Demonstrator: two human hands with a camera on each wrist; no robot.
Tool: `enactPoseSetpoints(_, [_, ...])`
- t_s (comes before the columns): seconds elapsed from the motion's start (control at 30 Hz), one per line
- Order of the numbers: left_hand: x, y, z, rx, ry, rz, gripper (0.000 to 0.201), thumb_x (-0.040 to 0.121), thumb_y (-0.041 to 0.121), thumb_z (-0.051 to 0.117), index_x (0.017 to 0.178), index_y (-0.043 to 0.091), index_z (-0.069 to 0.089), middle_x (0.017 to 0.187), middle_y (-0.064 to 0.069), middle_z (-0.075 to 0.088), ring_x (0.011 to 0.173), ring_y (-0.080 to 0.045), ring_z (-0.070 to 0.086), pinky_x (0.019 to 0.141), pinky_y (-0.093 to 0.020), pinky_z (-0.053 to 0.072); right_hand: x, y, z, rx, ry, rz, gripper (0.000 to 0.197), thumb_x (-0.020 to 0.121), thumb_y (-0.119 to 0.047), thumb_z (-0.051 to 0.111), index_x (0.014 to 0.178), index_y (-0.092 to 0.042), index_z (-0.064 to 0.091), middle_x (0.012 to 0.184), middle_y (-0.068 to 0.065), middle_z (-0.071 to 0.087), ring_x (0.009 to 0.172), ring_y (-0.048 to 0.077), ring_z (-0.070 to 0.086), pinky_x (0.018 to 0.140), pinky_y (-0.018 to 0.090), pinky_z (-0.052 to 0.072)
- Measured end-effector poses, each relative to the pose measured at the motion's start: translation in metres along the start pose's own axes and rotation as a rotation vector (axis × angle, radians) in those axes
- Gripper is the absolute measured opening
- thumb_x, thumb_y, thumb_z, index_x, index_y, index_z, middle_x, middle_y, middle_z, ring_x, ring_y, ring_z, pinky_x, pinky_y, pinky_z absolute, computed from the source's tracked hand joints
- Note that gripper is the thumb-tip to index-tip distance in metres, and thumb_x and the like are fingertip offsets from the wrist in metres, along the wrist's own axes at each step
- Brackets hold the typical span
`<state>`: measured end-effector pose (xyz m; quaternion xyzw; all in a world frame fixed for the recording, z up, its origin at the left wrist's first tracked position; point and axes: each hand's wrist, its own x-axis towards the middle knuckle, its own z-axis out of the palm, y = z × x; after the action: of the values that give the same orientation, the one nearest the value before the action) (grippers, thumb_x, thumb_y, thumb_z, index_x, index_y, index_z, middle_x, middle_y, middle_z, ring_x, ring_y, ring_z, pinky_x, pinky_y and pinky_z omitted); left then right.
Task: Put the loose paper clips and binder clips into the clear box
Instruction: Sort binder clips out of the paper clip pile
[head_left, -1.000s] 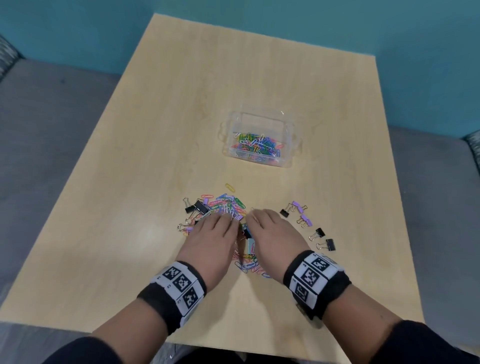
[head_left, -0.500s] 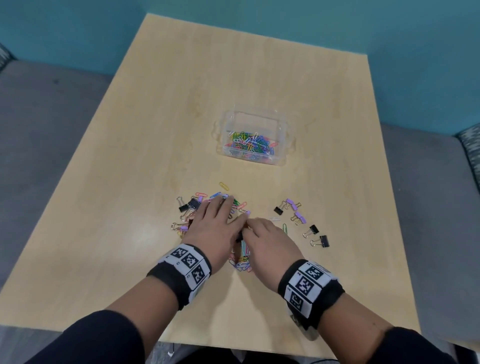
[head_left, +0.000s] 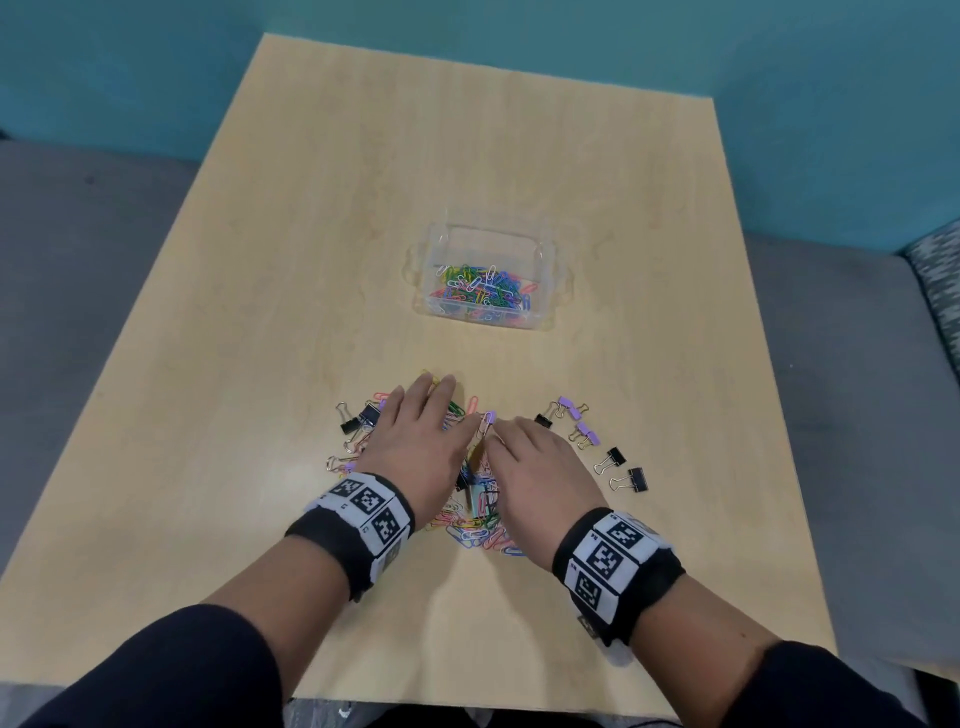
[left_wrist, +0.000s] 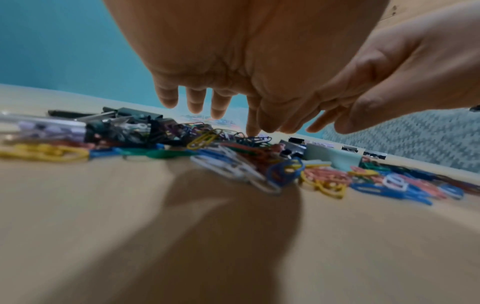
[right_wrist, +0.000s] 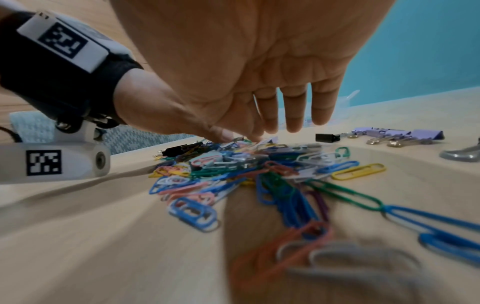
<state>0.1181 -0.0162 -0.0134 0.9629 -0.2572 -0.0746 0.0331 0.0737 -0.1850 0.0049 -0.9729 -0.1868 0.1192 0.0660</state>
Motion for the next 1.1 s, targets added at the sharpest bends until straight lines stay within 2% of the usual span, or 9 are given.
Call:
enactPoseSetpoints(0.1, [-0.004, 0.002, 0.003, 0.022, 0.003, 0.034, 0.043, 0.085, 0.029, 0.055, 0.129, 0.029, 0.051, 0.146, -0.015, 0.036, 0.134, -0.040, 0.029, 0.107, -0.055, 0.024, 0.007, 0.006, -0.001, -0.027, -0.022, -0.015, 0.050, 0.074, -0.014, 0.057, 0.123, -0.003, 0.055, 0.133, 0.013, 0.053, 0.121, 0.036, 0.047, 0.097, 0.048, 0.044])
enactPoseSetpoints(0.27, [-0.015, 0.002, 0.007, 0.050, 0.009, 0.077, 0.040, 0.082, 0.026, 0.058, 0.122, 0.026, 0.053, 0.144, -0.015, 0.040, 0.132, -0.040, 0.032, 0.108, -0.055, 0.024, 0.012, 0.014, 0.000, -0.083, -0.064, -0.060, 0.050, 0.071, -0.015, 0.064, 0.119, -0.005, 0.058, 0.134, 0.012, 0.053, 0.122, 0.037, 0.048, 0.096, 0.049, 0.044])
enactPoseSetpoints(0.37, [-0.019, 0.002, 0.008, 0.062, 0.026, 0.132, 0.033, 0.088, 0.031, 0.047, 0.119, 0.021, 0.053, 0.144, -0.011, 0.042, 0.133, -0.038, 0.033, 0.108, -0.054, 0.024, 0.010, 0.018, -0.002, -0.113, -0.064, -0.016, 0.044, 0.065, -0.012, 0.066, 0.108, -0.004, 0.060, 0.128, 0.020, 0.055, 0.118, 0.041, 0.051, 0.094, 0.051, 0.045])
enactPoseSetpoints(0.43, [-0.020, 0.004, 0.009, 0.045, 0.019, 0.156, 0.037, 0.090, 0.034, 0.036, 0.119, 0.018, 0.053, 0.141, -0.008, 0.046, 0.133, -0.035, 0.036, 0.108, -0.052, 0.022, 0.010, 0.020, -0.006, -0.122, -0.061, 0.030, 0.043, 0.063, -0.012, 0.067, 0.105, -0.003, 0.060, 0.122, 0.023, 0.058, 0.115, 0.042, 0.052, 0.093, 0.053, 0.046])
enactPoseSetpoints(0.5, [-0.020, 0.007, 0.010, 0.017, 0.012, 0.184, 0.039, 0.091, 0.036, 0.033, 0.117, 0.017, 0.055, 0.137, -0.007, 0.050, 0.131, -0.032, 0.040, 0.109, -0.049, 0.021, 0.015, 0.017, -0.010, -0.107, -0.041, 0.013, 0.041, 0.067, -0.014, 0.062, 0.106, -0.003, 0.060, 0.121, 0.021, 0.059, 0.116, 0.041, 0.052, 0.093, 0.052, 0.046])
enactPoseSetpoints(0.63, [-0.026, 0.011, 0.008, -0.077, 0.051, 0.240, 0.026, 0.089, 0.029, 0.046, 0.106, 0.018, 0.061, 0.120, -0.006, 0.059, 0.125, -0.028, 0.047, 0.110, -0.043, 0.022, 0.034, 0.010, -0.011, -0.022, -0.069, -0.123, 0.052, 0.078, -0.023, 0.031, 0.121, -0.003, 0.053, 0.134, 0.017, 0.051, 0.127, 0.036, 0.045, 0.102, 0.048, 0.041])
enactPoseSetpoints(0.8, [-0.045, 0.009, 0.003, -0.127, 0.091, 0.167, 0.028, 0.092, 0.028, 0.045, 0.109, 0.016, 0.063, 0.121, -0.006, 0.058, 0.122, -0.028, 0.047, 0.107, -0.043, 0.030, 0.071, 0.006, -0.014, 0.001, -0.117, -0.252, 0.059, 0.080, -0.007, 0.051, 0.137, 0.002, 0.038, 0.144, 0.021, 0.039, 0.135, 0.037, 0.033, 0.109, 0.046, 0.033])
enactPoseSetpoints(1.0, [-0.048, 0.000, -0.003, -0.088, -0.023, -0.034, 0.042, 0.093, 0.034, 0.037, 0.123, 0.011, 0.054, 0.136, -0.011, 0.049, 0.129, -0.031, 0.041, 0.107, -0.047, 0.034, 0.088, 0.002, -0.017, -0.128, -0.185, -0.284, 0.065, 0.084, -0.011, 0.050, 0.144, -0.003, 0.026, 0.153, 0.014, 0.024, 0.142, 0.032, 0.020, 0.109, 0.044, 0.032])
enactPoseSetpoints(1.1, [-0.037, -0.010, -0.005, -0.059, -0.072, -0.033, 0.051, 0.091, 0.037, 0.034, 0.128, 0.008, 0.053, 0.138, -0.010, 0.049, 0.129, -0.030, 0.042, 0.107, -0.046, 0.034, 0.073, 0.001, -0.015, -0.180, -0.208, -0.241, 0.065, 0.085, -0.016, 0.049, 0.145, -0.004, 0.026, 0.153, 0.013, 0.023, 0.141, 0.033, 0.019, 0.109, 0.044, 0.031])
